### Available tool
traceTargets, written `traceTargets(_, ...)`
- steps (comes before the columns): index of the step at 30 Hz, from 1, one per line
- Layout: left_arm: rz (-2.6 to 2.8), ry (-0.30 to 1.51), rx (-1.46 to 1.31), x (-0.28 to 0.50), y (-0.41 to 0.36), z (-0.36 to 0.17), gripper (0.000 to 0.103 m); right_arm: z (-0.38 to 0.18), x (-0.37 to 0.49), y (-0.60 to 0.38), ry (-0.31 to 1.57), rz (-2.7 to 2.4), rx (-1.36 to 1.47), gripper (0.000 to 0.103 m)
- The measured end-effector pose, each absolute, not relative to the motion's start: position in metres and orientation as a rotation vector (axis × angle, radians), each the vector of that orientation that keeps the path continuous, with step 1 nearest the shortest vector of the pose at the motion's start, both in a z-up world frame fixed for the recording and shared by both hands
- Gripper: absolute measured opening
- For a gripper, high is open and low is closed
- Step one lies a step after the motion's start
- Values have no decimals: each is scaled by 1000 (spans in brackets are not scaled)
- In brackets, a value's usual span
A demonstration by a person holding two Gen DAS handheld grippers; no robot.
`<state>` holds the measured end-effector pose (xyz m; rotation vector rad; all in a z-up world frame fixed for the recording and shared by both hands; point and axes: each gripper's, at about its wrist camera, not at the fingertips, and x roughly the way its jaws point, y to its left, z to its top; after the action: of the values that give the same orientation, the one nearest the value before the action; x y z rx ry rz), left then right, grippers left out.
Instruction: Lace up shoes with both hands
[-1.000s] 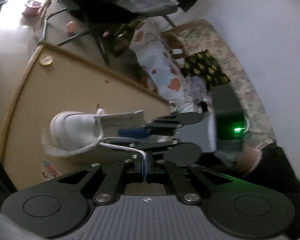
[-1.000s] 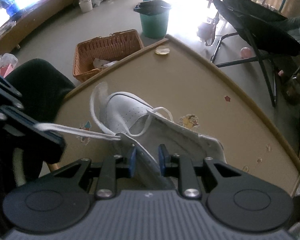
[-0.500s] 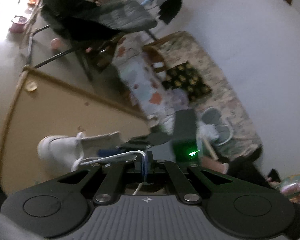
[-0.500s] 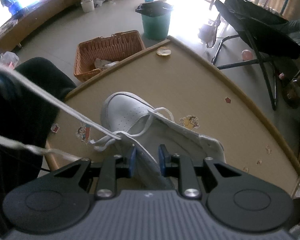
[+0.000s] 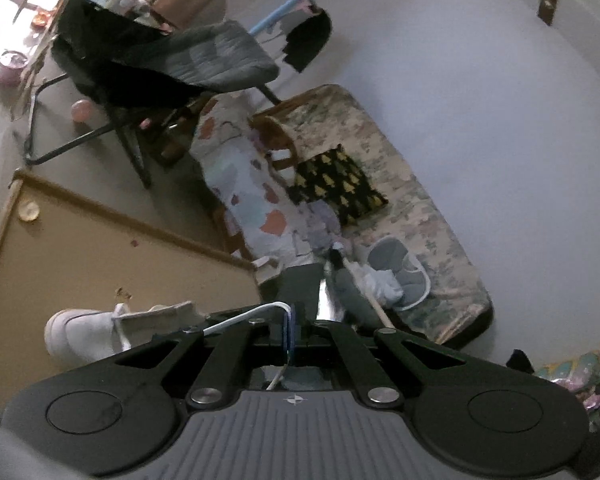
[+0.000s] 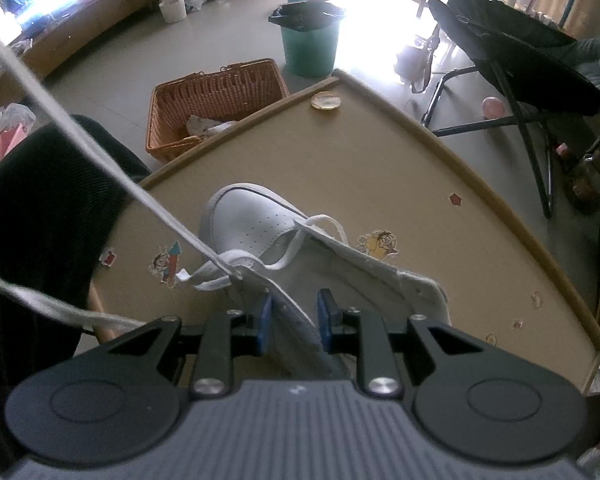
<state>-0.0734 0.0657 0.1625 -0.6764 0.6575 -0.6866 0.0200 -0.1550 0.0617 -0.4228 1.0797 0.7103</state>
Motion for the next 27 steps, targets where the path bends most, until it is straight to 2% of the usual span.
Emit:
traceTargets(10, -739, 599, -679, -84, 59, 190, 0, 59, 20, -153, 1076, 702, -424, 28)
traceTargets(27, -878, 496, -697, -110, 55, 224, 0, 60, 21, -154, 1079, 699, -405, 29)
